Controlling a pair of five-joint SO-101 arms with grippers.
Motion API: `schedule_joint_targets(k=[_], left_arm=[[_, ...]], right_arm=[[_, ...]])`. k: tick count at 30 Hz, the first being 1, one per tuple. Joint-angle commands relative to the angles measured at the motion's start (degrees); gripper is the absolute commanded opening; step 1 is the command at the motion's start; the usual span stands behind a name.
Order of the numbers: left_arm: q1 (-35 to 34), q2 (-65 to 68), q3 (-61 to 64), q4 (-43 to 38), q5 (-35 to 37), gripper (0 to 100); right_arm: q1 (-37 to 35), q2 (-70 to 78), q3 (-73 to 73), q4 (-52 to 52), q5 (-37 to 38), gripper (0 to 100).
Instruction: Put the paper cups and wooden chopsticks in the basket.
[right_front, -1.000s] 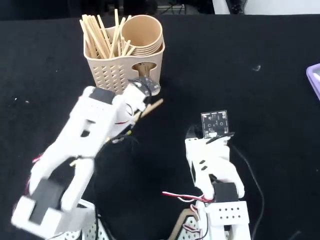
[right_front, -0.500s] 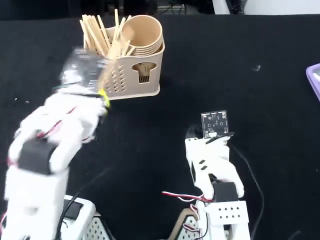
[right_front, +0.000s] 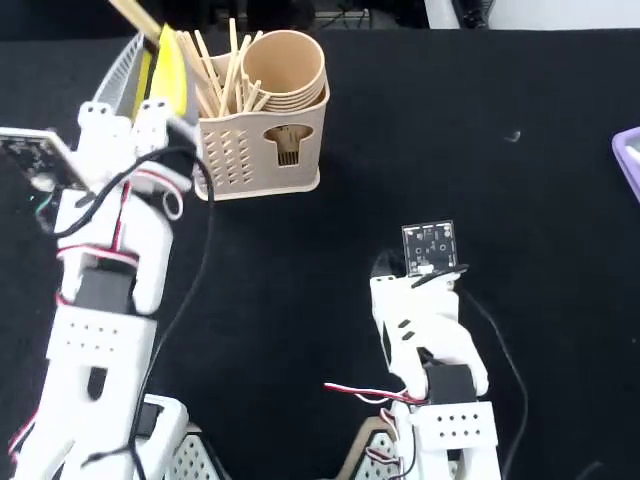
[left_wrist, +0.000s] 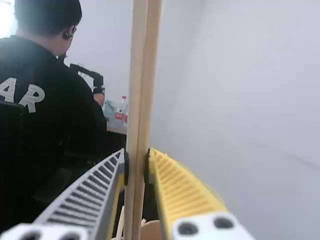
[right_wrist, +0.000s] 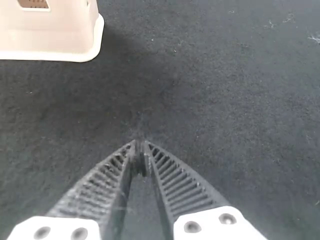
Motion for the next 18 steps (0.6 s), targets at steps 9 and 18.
schedule_joint_targets(k=[9,18], left_arm=[[-4.53,24.97,-18.51,-3.96,0.62,3],[-4.44,30.15,-19.82,10.46,1.05,18]], right_arm=[[0.62,-1.54,-0.48,-1.58,-0.18,1.2],[0.62,-1.54,-0.48,-1.58,-0.18,1.2]])
